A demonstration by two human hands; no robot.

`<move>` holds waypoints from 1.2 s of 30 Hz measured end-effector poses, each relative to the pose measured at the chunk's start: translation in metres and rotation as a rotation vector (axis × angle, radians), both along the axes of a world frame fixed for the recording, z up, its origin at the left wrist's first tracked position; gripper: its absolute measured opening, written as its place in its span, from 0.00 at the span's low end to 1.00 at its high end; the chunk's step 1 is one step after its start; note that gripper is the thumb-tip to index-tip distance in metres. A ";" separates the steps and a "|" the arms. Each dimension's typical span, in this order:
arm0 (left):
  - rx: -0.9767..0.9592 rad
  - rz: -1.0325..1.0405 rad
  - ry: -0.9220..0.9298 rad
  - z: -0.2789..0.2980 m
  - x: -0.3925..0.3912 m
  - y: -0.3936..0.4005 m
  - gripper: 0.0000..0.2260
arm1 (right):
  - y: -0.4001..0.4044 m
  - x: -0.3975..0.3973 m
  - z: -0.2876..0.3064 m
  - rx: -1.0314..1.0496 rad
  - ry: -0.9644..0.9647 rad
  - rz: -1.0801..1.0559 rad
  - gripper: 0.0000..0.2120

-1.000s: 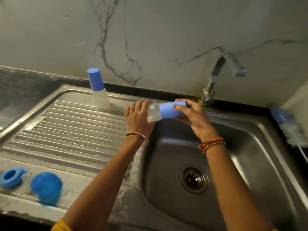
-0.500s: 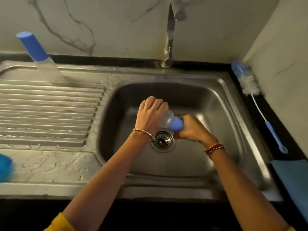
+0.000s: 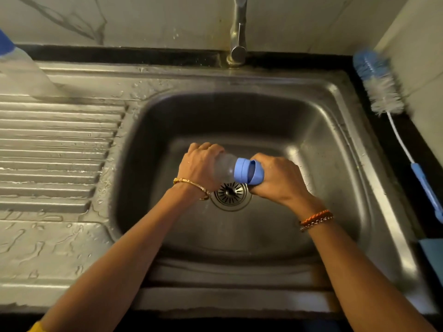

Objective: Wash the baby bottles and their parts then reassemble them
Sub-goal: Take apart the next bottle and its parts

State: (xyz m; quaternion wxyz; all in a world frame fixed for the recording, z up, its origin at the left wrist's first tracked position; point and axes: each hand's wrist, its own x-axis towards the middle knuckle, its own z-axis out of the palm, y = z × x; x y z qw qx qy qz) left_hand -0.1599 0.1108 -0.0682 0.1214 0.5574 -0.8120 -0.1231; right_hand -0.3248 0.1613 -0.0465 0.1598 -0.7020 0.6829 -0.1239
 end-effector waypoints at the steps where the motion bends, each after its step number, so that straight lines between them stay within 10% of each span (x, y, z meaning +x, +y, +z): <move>1: 0.003 0.017 -0.006 0.002 0.002 0.000 0.23 | 0.000 -0.001 0.002 0.013 0.000 -0.002 0.20; 23: -0.052 -0.053 -0.100 0.002 -0.001 0.010 0.22 | 0.003 -0.026 -0.042 0.755 0.259 -0.107 0.36; 25: -0.086 -0.083 -0.108 0.000 0.002 0.008 0.21 | -0.002 -0.033 -0.025 0.624 0.130 -0.157 0.38; 30: -0.414 -0.239 0.055 -0.004 0.005 0.003 0.20 | 0.006 -0.028 0.021 0.534 -0.923 -0.194 0.34; 36: -0.746 -0.509 0.130 -0.006 0.003 -0.004 0.10 | 0.006 0.013 0.011 0.828 -1.087 -0.150 0.09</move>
